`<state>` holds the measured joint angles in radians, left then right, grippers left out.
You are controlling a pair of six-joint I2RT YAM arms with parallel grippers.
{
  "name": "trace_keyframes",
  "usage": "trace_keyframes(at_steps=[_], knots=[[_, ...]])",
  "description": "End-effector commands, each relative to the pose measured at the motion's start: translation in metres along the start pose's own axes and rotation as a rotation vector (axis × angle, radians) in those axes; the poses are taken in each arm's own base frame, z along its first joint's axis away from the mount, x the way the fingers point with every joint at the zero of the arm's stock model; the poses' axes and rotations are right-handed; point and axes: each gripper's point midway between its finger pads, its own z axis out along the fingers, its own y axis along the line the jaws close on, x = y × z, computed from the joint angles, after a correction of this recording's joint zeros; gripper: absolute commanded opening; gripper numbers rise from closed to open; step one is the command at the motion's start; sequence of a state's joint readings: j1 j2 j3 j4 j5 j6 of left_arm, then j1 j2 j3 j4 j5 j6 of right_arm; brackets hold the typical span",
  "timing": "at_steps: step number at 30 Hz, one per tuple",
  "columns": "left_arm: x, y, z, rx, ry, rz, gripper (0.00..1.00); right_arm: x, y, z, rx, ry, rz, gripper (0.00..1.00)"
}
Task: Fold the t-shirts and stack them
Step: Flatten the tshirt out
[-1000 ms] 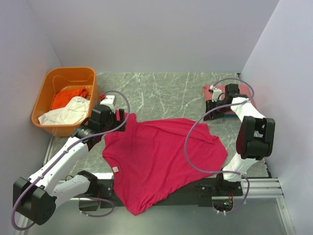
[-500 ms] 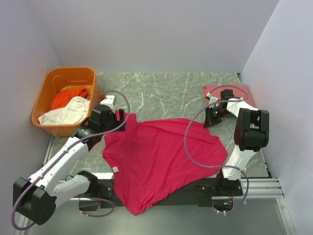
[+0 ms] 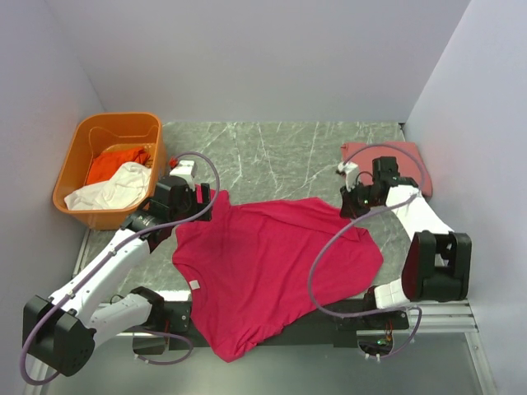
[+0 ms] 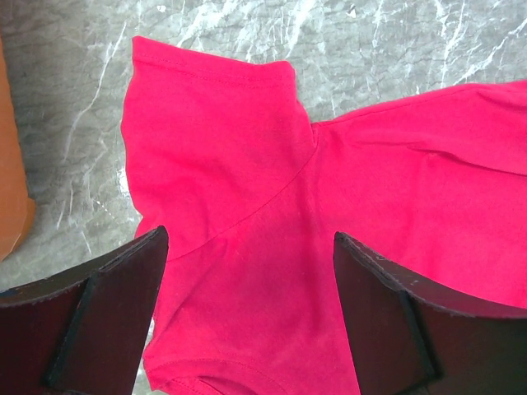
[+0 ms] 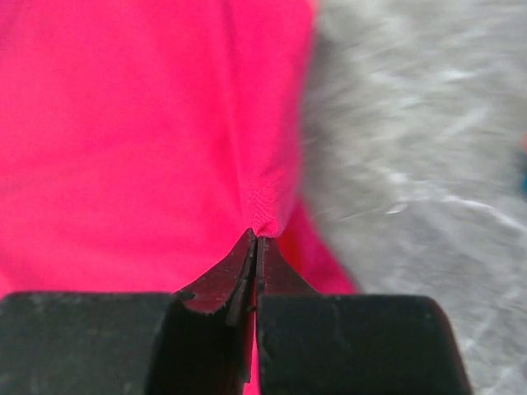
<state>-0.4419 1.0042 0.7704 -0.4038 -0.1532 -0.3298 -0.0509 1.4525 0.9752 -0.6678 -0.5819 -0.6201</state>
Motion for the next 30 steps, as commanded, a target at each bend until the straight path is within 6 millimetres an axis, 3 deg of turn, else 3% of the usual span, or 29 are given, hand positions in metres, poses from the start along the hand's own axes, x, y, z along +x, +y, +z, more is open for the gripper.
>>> trace_keyframes(at_steps=[1,2,5,6,8,12,13,14,17,20,22,27,30], knots=[[-0.010,-0.003,0.000,0.018,-0.032,0.009,0.86,0.033,0.038,-0.002,-0.142,0.085,-0.169,0.02],[-0.009,-0.004,0.000,0.020,-0.029,0.010,0.86,0.051,0.047,-0.002,-0.184,0.135,-0.208,0.04],[-0.010,-0.003,0.000,0.018,-0.032,0.010,0.86,0.079,0.061,0.001,-0.221,0.227,-0.297,0.22],[-0.009,-0.003,0.000,0.018,-0.030,0.009,0.86,0.081,0.061,-0.001,-0.218,0.232,-0.312,0.30],[-0.009,-0.003,0.000,0.018,-0.032,0.008,0.86,0.081,0.061,-0.005,-0.199,0.223,-0.332,0.35],[-0.010,-0.003,0.000,0.018,-0.032,0.010,0.86,0.052,0.046,-0.019,-0.107,0.136,-0.300,0.38],[-0.009,-0.003,0.001,0.017,-0.029,0.010,0.86,0.047,0.037,-0.023,-0.072,0.112,-0.216,0.38],[-0.010,-0.003,0.001,0.016,-0.031,0.010,0.86,0.030,0.024,-0.024,-0.021,0.064,-0.196,0.38],[-0.009,-0.003,0.001,0.016,-0.031,0.009,0.86,0.008,0.016,-0.019,-0.009,-0.005,-0.062,0.38],[-0.010,-0.003,0.000,0.017,-0.032,0.009,0.86,-0.003,0.019,-0.003,-0.064,-0.011,0.067,0.38],[-0.010,-0.003,0.000,0.017,-0.035,0.009,0.86,0.002,0.017,0.011,-0.095,0.039,0.164,0.38],[-0.010,-0.003,-0.001,0.018,-0.033,0.009,0.86,-0.007,-0.014,0.025,0.009,0.050,0.248,0.41],[-0.010,-0.003,-0.001,0.018,-0.033,0.009,0.86,-0.007,-0.022,0.032,0.020,0.072,0.280,0.43]])
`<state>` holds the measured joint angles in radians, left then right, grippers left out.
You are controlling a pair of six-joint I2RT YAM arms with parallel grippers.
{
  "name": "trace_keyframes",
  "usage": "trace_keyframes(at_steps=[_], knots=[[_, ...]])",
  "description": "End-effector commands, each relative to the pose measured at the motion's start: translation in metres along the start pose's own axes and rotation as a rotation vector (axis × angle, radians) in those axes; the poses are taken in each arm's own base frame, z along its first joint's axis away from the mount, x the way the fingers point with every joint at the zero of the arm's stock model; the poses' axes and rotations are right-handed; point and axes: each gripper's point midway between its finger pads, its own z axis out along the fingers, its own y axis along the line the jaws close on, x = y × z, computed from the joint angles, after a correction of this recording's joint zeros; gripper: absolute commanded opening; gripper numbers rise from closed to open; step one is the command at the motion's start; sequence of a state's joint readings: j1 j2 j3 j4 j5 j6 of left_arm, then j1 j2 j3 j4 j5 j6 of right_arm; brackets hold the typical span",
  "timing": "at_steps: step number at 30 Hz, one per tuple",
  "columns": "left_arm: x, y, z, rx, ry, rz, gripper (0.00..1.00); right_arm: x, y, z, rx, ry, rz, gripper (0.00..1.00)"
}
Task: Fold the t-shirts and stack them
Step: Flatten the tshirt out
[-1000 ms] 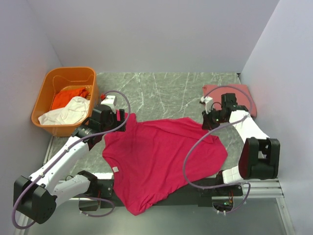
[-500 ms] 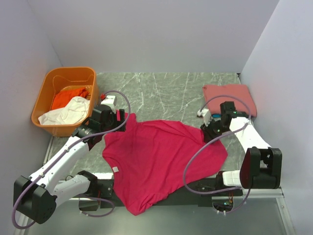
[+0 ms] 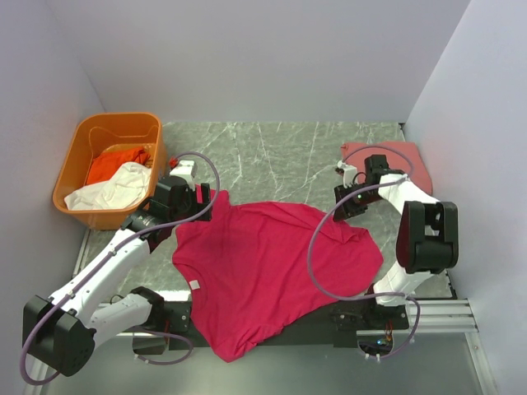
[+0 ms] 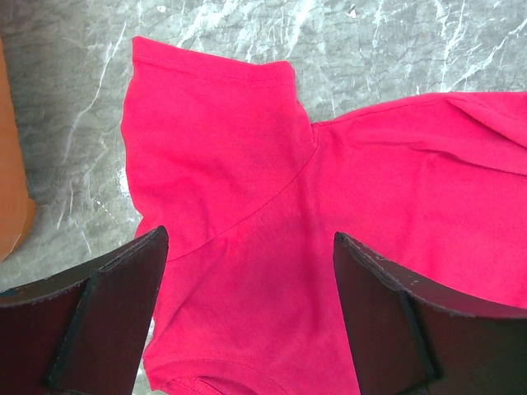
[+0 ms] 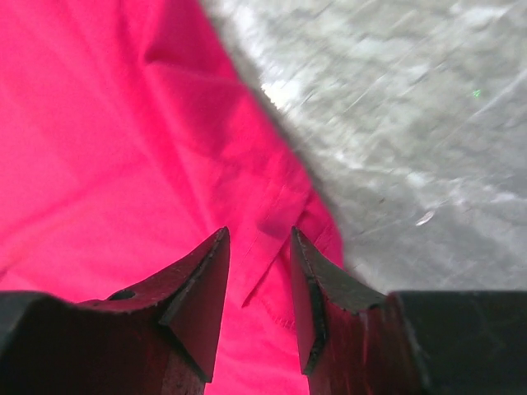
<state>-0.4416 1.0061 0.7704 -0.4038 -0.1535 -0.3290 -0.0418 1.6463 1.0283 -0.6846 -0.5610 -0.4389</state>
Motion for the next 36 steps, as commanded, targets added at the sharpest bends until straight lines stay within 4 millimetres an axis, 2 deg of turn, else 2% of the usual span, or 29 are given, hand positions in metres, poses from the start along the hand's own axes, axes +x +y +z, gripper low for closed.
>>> trace_keyframes(at_steps=[1,11,14,16,20,23,26,28,31,36], knots=[[-0.010,-0.003,-0.001,0.020,-0.035,0.010,0.86,-0.029,-0.013,0.001,0.049,-0.050,0.039,0.43],[-0.010,-0.004,0.000,0.022,-0.033,0.012,0.86,-0.023,-0.018,0.024,-0.011,0.010,0.078,0.46],[-0.010,-0.003,0.000,0.017,-0.032,0.010,0.86,-0.025,-0.018,0.026,-0.021,0.009,0.074,0.42],[-0.009,-0.003,0.000,0.018,-0.032,0.008,0.86,-0.028,-0.018,0.024,-0.013,-0.007,0.056,0.36],[-0.009,-0.003,0.001,0.018,-0.029,0.010,0.86,-0.037,-0.022,0.011,0.039,-0.050,0.004,0.15],[-0.008,-0.003,0.001,0.017,-0.025,0.011,0.86,-0.049,-0.023,-0.004,0.085,-0.096,-0.041,0.08],[-0.008,-0.003,0.001,0.018,-0.024,0.013,0.86,-0.061,-0.022,-0.019,0.113,-0.135,-0.079,0.08],[-0.008,-0.004,0.001,0.019,-0.024,0.012,0.86,-0.067,-0.022,-0.024,0.124,-0.148,-0.093,0.12],[-0.007,-0.003,0.002,0.019,-0.022,0.012,0.86,-0.072,-0.024,-0.026,0.130,-0.153,-0.101,0.15],[-0.008,-0.003,0.002,0.018,-0.023,0.012,0.86,-0.078,-0.026,-0.023,0.122,-0.163,-0.106,0.10]])
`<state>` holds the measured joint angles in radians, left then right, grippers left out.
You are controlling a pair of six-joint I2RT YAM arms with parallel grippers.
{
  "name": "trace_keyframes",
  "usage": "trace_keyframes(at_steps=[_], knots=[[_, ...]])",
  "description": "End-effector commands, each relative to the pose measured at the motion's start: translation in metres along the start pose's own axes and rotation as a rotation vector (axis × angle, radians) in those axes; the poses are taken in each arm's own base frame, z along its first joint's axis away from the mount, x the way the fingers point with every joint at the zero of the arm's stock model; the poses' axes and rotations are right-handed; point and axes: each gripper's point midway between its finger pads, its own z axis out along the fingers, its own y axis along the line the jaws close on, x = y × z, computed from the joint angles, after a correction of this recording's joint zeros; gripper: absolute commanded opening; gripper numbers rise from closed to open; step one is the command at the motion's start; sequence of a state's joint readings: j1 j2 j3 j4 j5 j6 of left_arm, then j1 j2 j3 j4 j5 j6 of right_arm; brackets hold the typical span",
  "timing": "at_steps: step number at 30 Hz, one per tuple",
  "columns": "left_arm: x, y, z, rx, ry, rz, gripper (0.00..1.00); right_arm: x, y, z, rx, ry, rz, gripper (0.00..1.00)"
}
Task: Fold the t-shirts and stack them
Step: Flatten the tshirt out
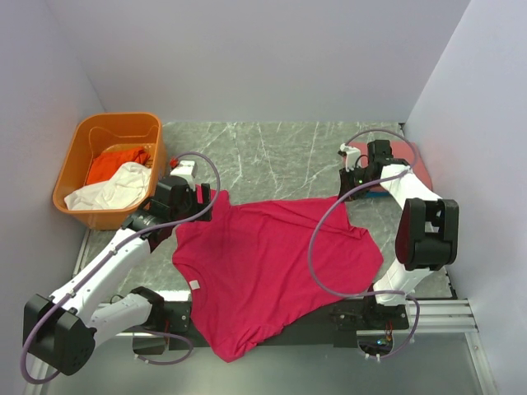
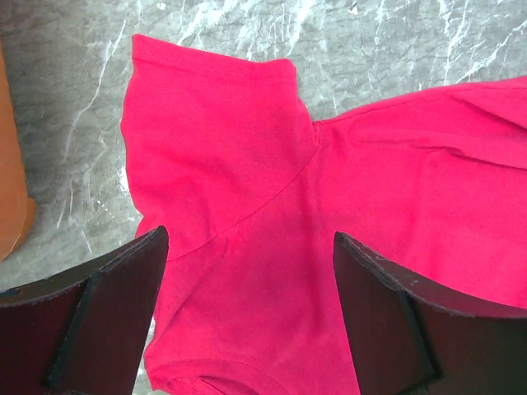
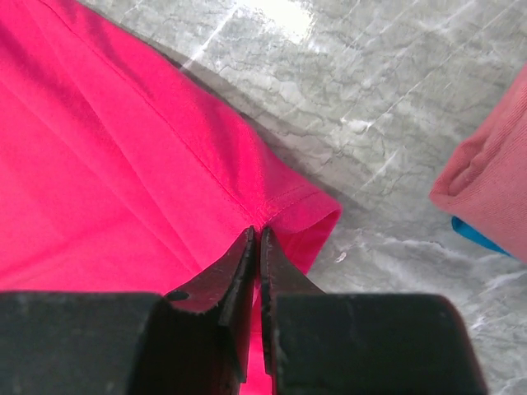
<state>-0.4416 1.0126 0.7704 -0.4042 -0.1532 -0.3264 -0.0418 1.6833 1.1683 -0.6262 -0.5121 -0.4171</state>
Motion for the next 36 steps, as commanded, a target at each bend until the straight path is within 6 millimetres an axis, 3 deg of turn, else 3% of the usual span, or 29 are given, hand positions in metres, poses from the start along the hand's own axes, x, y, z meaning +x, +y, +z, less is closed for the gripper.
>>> trace_keyframes(at_steps=[1,3,10,15,16,18,19,20,21,22,23,25,26,31,36], knots=[[-0.009,-0.003,0.001,0.019,-0.028,0.008,0.86,-0.025,-0.005,-0.007,0.024,-0.057,-0.048,0.08],[-0.008,-0.003,0.001,0.017,-0.025,0.008,0.86,-0.027,-0.006,-0.007,0.026,-0.063,-0.052,0.00],[-0.016,0.003,0.013,0.004,-0.035,-0.045,0.82,-0.045,-0.008,-0.025,0.066,-0.123,-0.079,0.00],[-0.033,0.013,0.050,-0.006,0.036,-0.125,0.65,-0.048,-0.003,-0.024,0.043,-0.146,-0.070,0.00],[-0.051,0.014,0.056,-0.017,0.015,-0.125,0.62,-0.047,-0.001,-0.022,0.029,-0.148,-0.068,0.00],[-0.045,0.023,0.085,-0.072,0.085,-0.098,0.57,-0.047,-0.001,-0.021,0.024,-0.148,-0.062,0.00],[-0.062,0.029,0.092,-0.100,0.076,-0.095,0.52,-0.047,-0.002,-0.020,0.026,-0.145,-0.063,0.00],[-0.048,0.036,0.113,-0.128,0.147,-0.078,0.49,-0.047,-0.001,-0.020,0.025,-0.145,-0.067,0.00],[-0.048,0.041,0.123,-0.150,0.169,-0.071,0.46,-0.047,-0.002,-0.021,0.027,-0.145,-0.063,0.00],[-0.063,0.047,0.130,-0.175,0.152,-0.071,0.43,-0.048,-0.002,-0.021,0.027,-0.145,-0.064,0.00],[-0.046,0.053,0.145,-0.200,0.217,-0.058,0.43,-0.047,-0.001,-0.020,0.020,-0.146,-0.061,0.00],[-0.052,0.063,0.156,-0.244,0.218,-0.053,0.43,-0.047,-0.001,-0.020,0.013,-0.144,-0.056,0.00],[-0.043,0.067,0.164,-0.261,0.248,-0.050,0.44,-0.046,-0.001,-0.019,0.011,-0.144,-0.054,0.00],[-0.044,0.077,0.177,-0.319,0.266,-0.030,0.44,-0.047,-0.001,-0.017,0.000,-0.136,-0.049,0.00],[-0.031,0.085,0.183,-0.340,0.326,-0.001,0.44,-0.046,-0.001,-0.016,-0.004,-0.131,-0.044,0.00]])
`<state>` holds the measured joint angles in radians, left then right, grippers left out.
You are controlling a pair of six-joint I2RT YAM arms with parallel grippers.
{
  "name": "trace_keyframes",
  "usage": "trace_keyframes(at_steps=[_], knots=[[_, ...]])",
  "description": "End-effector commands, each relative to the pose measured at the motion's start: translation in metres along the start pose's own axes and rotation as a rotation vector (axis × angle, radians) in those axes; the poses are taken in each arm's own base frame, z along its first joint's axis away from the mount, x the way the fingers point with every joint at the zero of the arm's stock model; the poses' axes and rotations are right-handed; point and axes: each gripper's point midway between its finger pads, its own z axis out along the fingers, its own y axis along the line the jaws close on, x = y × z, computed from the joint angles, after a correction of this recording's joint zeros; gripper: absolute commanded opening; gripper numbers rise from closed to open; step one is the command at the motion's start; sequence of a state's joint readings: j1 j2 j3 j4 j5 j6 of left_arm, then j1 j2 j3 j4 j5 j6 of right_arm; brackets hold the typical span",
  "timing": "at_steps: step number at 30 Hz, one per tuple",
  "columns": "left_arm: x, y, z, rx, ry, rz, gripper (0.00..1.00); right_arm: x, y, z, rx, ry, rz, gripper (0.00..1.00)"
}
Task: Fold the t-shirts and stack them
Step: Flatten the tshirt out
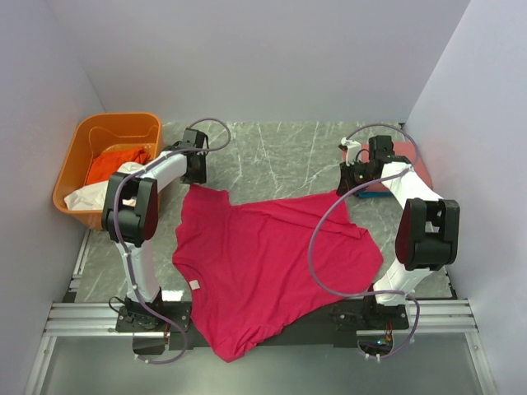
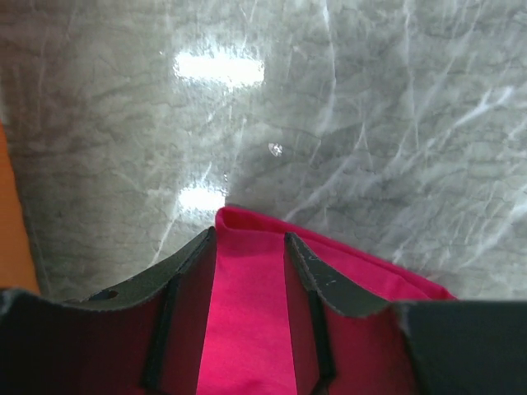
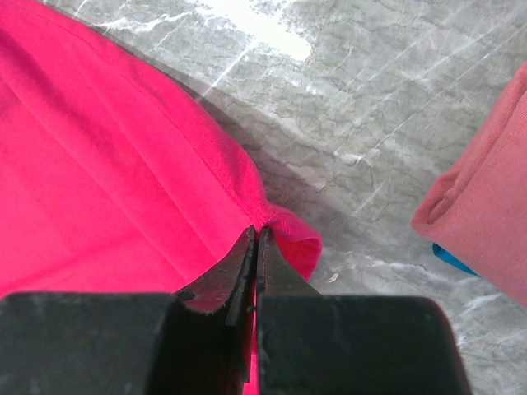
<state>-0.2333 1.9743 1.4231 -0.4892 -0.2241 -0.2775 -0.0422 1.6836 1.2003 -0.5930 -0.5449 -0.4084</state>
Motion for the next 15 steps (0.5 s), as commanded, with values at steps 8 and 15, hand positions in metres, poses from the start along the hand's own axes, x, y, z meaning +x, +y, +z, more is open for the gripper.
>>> trace_keyframes(at_steps=[8,15], knots=[[-0.003,0.011,-0.002,0.013,0.028,0.021,0.48,-0.022,-0.004,-0.007,0.007,-0.053,-0.009,0.00],[0.015,0.007,0.011,0.082,0.112,-0.004,0.42,-0.021,-0.005,-0.006,0.009,-0.046,-0.007,0.00]])
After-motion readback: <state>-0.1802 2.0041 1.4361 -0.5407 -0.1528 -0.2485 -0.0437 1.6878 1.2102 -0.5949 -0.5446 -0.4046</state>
